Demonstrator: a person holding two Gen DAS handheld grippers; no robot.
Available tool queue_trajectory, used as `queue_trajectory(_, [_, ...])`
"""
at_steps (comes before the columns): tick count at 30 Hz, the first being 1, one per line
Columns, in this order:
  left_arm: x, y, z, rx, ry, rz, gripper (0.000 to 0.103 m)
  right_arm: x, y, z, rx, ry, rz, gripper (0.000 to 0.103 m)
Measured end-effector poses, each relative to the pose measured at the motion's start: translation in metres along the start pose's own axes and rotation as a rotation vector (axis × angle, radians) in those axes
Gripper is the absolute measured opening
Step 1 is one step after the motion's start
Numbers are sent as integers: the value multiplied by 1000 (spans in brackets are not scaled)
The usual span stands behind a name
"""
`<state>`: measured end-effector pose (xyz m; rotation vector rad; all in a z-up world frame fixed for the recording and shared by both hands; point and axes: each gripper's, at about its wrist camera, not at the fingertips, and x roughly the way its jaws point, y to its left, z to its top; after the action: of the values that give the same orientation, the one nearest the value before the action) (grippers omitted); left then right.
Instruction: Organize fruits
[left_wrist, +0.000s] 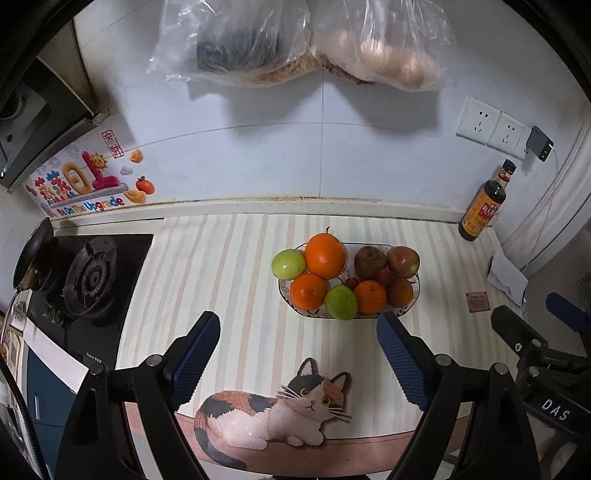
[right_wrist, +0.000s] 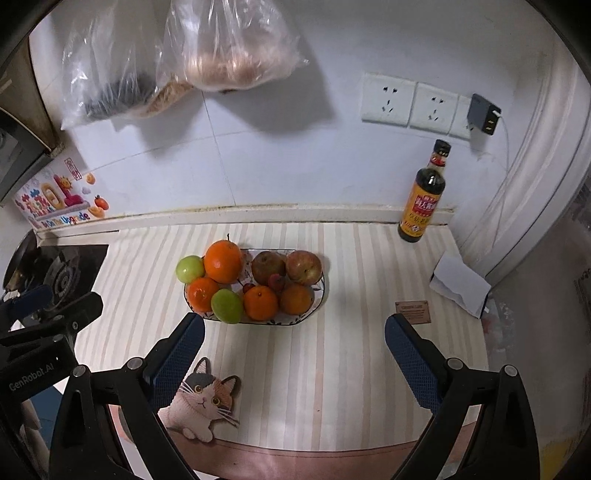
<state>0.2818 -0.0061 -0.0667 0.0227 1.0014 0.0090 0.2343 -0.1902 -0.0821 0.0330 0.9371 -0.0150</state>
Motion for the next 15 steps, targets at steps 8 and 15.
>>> queue_trajectory(8, [10,1,5,1,13,0,87,17,0,5,13,36,4,100])
queue_trajectory(15, [15,3,8,-1,18,-1,87,17,1,7,8,37,-1,100])
